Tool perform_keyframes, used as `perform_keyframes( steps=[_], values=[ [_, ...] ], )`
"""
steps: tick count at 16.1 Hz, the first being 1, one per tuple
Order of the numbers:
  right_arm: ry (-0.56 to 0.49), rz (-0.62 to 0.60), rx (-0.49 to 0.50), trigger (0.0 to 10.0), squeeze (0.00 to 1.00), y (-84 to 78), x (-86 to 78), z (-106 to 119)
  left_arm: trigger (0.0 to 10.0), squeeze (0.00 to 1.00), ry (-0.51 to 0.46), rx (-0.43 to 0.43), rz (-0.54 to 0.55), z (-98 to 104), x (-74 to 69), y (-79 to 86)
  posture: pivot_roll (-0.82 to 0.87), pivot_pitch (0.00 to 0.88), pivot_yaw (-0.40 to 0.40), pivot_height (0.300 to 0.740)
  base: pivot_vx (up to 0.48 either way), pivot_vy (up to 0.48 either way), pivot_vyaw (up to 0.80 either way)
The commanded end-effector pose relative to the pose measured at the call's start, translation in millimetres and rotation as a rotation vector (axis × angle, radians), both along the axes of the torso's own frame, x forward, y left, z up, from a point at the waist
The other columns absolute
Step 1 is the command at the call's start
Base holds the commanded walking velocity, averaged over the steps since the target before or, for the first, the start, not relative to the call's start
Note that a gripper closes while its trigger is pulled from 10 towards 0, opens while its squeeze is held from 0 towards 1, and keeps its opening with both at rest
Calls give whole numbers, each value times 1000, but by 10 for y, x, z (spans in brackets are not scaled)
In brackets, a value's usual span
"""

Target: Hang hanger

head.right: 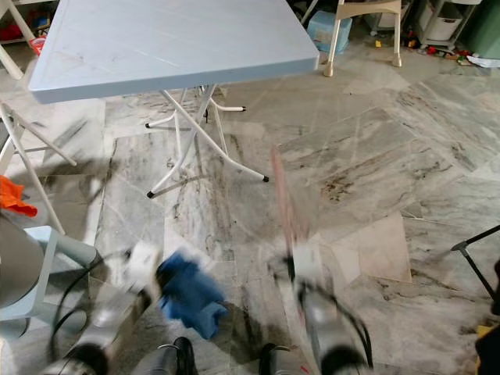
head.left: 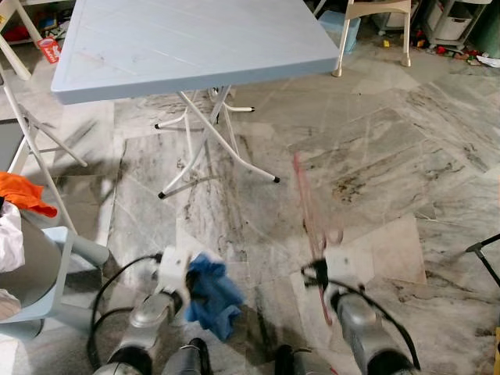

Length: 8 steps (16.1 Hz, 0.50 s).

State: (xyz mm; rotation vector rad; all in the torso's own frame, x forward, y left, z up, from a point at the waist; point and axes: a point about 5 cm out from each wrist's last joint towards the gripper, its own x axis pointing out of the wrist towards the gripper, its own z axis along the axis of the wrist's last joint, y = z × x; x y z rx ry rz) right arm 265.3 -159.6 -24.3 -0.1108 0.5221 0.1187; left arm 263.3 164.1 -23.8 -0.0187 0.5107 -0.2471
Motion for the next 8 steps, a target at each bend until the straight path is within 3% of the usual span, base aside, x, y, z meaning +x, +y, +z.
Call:
perform_keyframes(
  steps=[1, 2, 5, 6, 8],
  values=[
    [35, -17, -20, 10000, 0, -56, -62, -61, 0, 0, 50, 38, 47, -84, -84, 68, -39, 162, -26, 740, 0, 0, 0],
    [87, 4, -42, 10000, 0, -100, -186, -163, 0, 0, 102, 73, 114, -174, -198, 197, -33, 162, -30, 740, 0, 0, 0],
    [126, 25, -64, 10000, 0, -116, -260, -225, 0, 0, 126, 94, 139, -222, -266, 243, -22, 159, -40, 740, 0, 0, 0],
    [212, 45, 2, 10000, 0, -47, -359, -318, 0, 0, 137, 114, 168, -252, -313, 276, -15, 156, -48, 740, 0, 0, 0],
    [244, 126, -40, 10000, 0, 15, -425, -367, 0, 0, 123, 107, 188, -243, -305, 272, -11, 155, -52, 740, 0, 0, 0]
  ],
)
